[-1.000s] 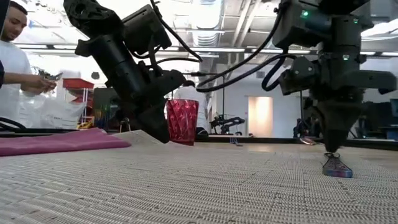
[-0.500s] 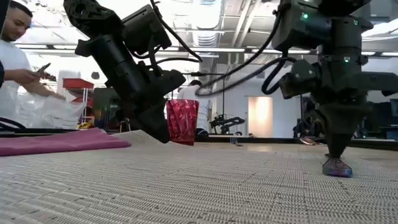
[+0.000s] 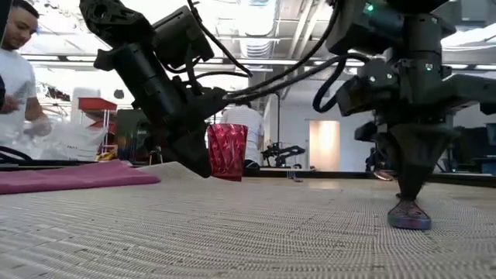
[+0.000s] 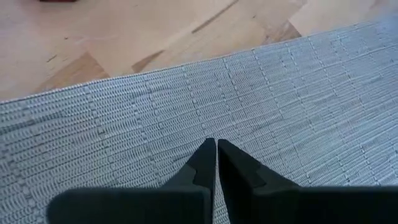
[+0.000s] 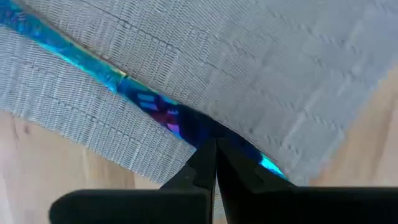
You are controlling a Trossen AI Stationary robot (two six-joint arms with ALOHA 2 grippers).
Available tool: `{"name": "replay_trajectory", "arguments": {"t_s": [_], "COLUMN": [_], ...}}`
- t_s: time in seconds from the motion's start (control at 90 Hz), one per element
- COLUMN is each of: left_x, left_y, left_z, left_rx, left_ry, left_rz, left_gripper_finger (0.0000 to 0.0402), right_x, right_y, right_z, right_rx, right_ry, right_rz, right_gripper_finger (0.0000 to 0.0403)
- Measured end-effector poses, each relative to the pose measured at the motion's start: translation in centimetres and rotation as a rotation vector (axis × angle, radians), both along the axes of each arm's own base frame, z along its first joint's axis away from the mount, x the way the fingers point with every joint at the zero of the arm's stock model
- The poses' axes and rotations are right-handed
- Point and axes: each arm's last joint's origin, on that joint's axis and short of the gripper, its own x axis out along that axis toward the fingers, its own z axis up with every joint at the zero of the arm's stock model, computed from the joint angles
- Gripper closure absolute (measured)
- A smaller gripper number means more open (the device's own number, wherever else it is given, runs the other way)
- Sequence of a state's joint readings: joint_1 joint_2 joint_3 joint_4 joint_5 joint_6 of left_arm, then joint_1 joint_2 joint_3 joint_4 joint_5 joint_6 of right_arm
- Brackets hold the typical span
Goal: Set table place
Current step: Put the blue knife on the middle right of the gray place mat
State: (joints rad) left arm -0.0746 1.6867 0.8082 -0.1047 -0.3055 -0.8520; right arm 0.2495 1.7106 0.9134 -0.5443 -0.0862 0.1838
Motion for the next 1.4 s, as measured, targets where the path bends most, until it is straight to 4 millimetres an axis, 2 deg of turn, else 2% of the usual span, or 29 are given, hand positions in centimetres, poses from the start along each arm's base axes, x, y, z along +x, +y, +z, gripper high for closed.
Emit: {"name": "replay_trajectory", "arguments": {"t_s": [0.356, 0.622, 0.756, 0.889, 0.944, 1.1, 1.256, 1.4], "left_x": [0.0, 0.2, 0.2, 0.2, 0.2, 0.3, 0.3, 0.5], "left_y": [0.0, 0.0, 0.0, 0.0, 0.0, 0.0, 0.3, 0.2], "left_z": [0.0, 0.2, 0.2, 0.2, 0.2, 0.2, 0.2, 0.3], "left_rx": [0.001, -0.003, -0.008, -0.009, -0.009, -0.009, -0.008, -0.027], "left_ry": [-0.003, -0.03, -0.032, -0.032, -0.033, -0.039, -0.043, -0.07], "left_rz": [-0.003, -0.002, 0.004, 0.005, 0.005, 0.008, 0.017, 0.022], "left_gripper_finger": [0.0402, 0.0402, 0.0402, 0.0402, 0.0402, 0.0402, 0.0402, 0.0402], "right_x": [1.0, 1.6, 1.4, 1.1, 0.7, 0.1, -0.3, -0.6], "right_y": [0.0, -1.3, -0.7, 0.6, 0.8, 1.0, 0.7, 0.8], "right_z": [0.2, 0.6, 1.8, 4.5, 5.0, 3.6, 2.2, 1.8], "right_rx": [0.067, 0.078, 0.045, -0.003, 0.017, 0.093, 0.113, 0.122], "right_ry": [-0.106, -0.131, -0.074, -0.111, -0.12, -0.079, -0.08, -0.073], "right_rz": [0.149, 0.136, 0.152, 0.244, 0.28, 0.304, 0.239, 0.219], "right_gripper_finger": [0.0403, 0.0403, 0.0403, 0.0403, 0.0403, 0.0403, 0.0403, 0.0403]}}
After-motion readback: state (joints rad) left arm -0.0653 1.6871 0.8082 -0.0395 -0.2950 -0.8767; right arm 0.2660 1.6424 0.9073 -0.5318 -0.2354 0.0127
